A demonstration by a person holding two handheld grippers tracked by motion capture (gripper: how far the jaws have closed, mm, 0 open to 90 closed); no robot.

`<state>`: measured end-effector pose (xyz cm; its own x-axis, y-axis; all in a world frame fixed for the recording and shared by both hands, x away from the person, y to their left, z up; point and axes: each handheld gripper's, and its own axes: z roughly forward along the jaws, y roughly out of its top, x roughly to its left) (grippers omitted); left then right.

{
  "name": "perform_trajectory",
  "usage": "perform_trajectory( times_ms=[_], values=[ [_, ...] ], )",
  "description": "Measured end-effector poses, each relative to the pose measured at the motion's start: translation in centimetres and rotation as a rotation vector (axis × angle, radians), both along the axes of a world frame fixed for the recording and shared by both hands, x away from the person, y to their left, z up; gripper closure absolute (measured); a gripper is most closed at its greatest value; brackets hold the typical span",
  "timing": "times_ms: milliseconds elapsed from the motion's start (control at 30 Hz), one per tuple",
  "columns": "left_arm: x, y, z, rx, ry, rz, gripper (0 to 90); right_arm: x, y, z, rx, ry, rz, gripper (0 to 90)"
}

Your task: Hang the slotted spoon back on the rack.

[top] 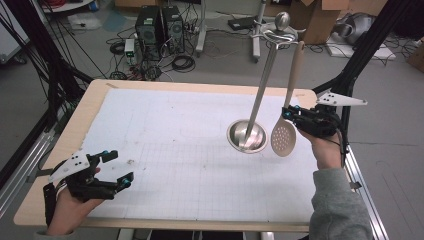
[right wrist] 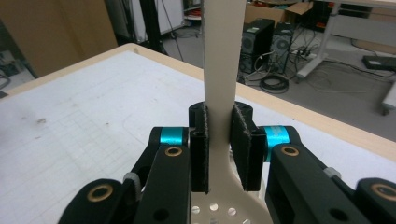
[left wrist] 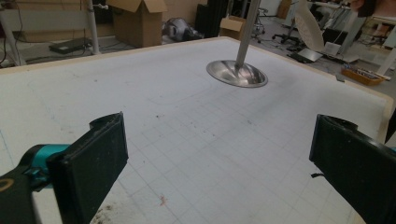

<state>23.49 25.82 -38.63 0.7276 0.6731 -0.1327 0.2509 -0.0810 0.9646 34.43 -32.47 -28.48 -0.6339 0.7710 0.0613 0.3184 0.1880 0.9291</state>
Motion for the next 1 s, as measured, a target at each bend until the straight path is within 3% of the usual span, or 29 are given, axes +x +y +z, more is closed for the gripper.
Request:
perform_trajectory(
  times_ms=[267, 633, 1000],
  values=[
    [-0.2, 0.2, 0.0, -0.001, 0.001, 0.005, 4.7, 0.5, 0.9, -0.2, -0.013, -0.014, -0.03, 78.0],
    [-0.3, 0.3, 0.0, 0.002, 0.007, 0.007, 4.7, 0.6, 1.2, -0.7, 0.007, -0.034, -0.055, 76.3],
    [0.3, -0.2, -0.2, 0.018, 0.016, -0.001, 4.7, -0.3, 1.5, -0.8, -0.014, -0.087, -0.061, 49.2]
  ],
)
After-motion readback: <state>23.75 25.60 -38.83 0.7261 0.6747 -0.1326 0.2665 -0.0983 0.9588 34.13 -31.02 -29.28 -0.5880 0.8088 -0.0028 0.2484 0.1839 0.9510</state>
